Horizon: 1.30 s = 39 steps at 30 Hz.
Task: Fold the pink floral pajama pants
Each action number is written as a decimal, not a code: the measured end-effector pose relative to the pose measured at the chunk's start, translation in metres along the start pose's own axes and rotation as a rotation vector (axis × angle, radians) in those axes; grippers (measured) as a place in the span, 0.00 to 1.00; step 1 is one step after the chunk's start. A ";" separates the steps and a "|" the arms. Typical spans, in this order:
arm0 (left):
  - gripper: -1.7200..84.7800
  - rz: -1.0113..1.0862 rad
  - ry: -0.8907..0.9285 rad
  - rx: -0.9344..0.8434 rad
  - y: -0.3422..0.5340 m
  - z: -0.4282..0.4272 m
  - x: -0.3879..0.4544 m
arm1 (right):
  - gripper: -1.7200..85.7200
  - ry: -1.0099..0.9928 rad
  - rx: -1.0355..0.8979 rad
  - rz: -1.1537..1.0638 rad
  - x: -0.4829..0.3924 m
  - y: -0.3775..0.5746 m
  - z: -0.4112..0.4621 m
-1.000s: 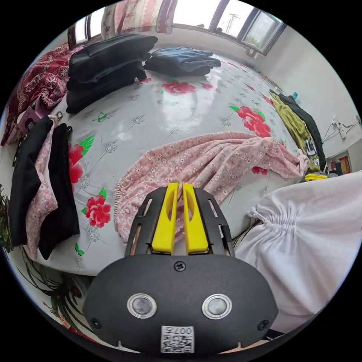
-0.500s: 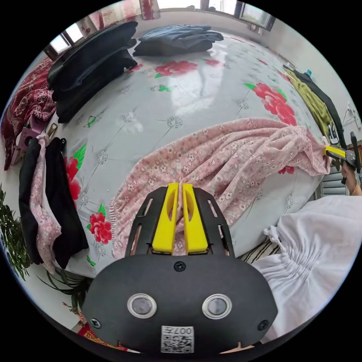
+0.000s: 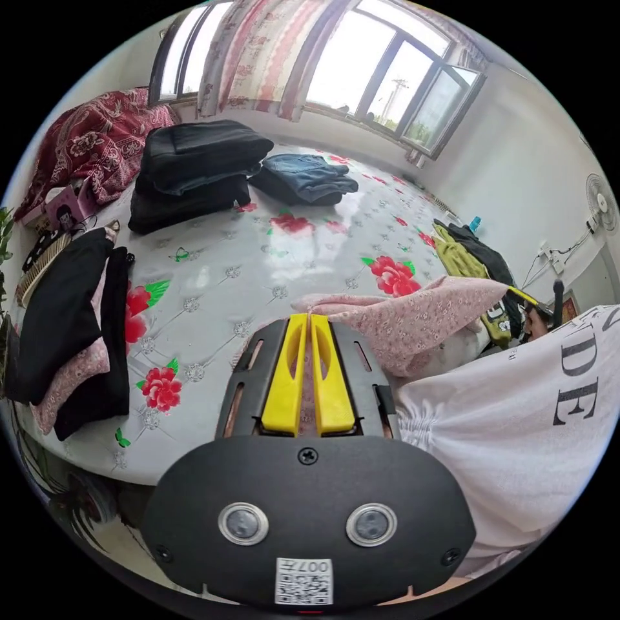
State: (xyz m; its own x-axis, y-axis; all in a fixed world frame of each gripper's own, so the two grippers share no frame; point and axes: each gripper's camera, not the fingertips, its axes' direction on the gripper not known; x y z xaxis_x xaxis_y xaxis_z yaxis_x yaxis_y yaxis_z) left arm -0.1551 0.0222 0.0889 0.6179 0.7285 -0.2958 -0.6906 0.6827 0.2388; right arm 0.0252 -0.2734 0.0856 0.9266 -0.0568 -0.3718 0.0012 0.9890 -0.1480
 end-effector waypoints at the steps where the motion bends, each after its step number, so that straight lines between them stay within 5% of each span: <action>1: 0.01 -0.015 0.005 -0.001 0.002 0.001 -0.002 | 0.03 -0.092 -0.114 -0.023 0.002 0.004 0.020; 5: 0.01 -0.008 0.014 -0.019 0.018 0.007 -0.005 | 0.06 -0.219 -0.205 -0.048 0.007 0.019 0.037; 15: 0.01 -0.009 0.068 0.015 0.016 0.010 -0.012 | 0.07 -0.462 0.089 0.186 0.111 -0.010 0.024; 24: 0.01 -0.040 0.042 0.047 0.031 0.011 -0.008 | 0.05 -0.294 -0.431 0.071 0.044 -0.019 0.187; 27: 0.01 -0.043 0.004 0.071 0.021 0.008 -0.010 | 0.03 -0.135 -0.397 -0.061 0.029 -0.029 0.172; 33: 0.01 0.021 0.019 0.340 -0.030 -0.046 0.000 | 0.02 -0.052 0.151 -0.056 0.072 -0.083 -0.010; 39: 0.01 0.061 -0.020 0.584 0.016 -0.093 0.033 | 0.02 -0.036 0.628 0.060 0.080 0.006 -0.143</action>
State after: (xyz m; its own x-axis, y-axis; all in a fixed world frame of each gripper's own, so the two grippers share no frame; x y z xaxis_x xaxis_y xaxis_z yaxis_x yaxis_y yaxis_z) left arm -0.1806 0.0513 -0.0031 0.5946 0.7644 -0.2491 -0.4071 0.5535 0.7266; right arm 0.0456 -0.2912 -0.0766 0.9440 -0.0045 -0.3301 0.1589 0.8825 0.4426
